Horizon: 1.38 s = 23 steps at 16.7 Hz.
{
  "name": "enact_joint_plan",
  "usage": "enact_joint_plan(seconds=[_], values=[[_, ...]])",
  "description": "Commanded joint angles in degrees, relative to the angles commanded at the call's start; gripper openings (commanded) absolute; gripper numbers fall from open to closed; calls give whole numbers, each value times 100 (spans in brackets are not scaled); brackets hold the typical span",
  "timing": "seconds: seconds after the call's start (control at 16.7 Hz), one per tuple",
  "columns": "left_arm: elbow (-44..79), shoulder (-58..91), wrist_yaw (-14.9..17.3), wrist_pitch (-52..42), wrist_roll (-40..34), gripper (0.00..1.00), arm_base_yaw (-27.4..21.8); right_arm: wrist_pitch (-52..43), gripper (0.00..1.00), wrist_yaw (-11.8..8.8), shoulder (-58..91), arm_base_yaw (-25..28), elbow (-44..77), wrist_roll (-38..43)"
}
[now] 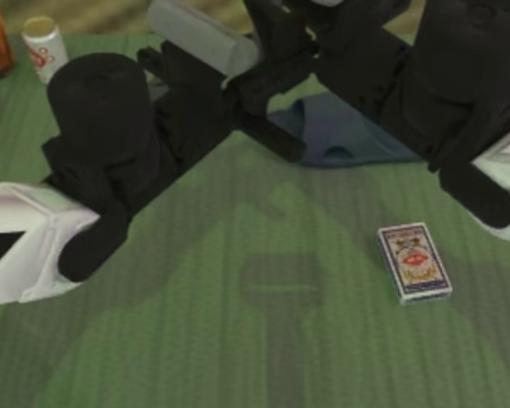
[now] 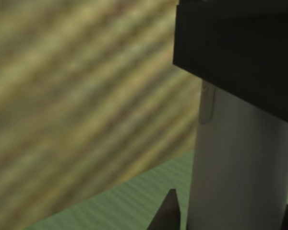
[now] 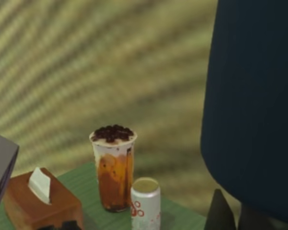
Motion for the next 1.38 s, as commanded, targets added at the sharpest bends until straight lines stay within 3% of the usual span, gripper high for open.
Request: enact_joint_plan(seconds=[0.12,0.9,1.38], values=[[0,0,0,0,0,0,0,0,0,0,0,0,0,0],[0,0,0,0,0,98,0,0,0,0,0,0,0,0],[0,0,0,0,0,100,0,0,0,0,0,0,0,0]])
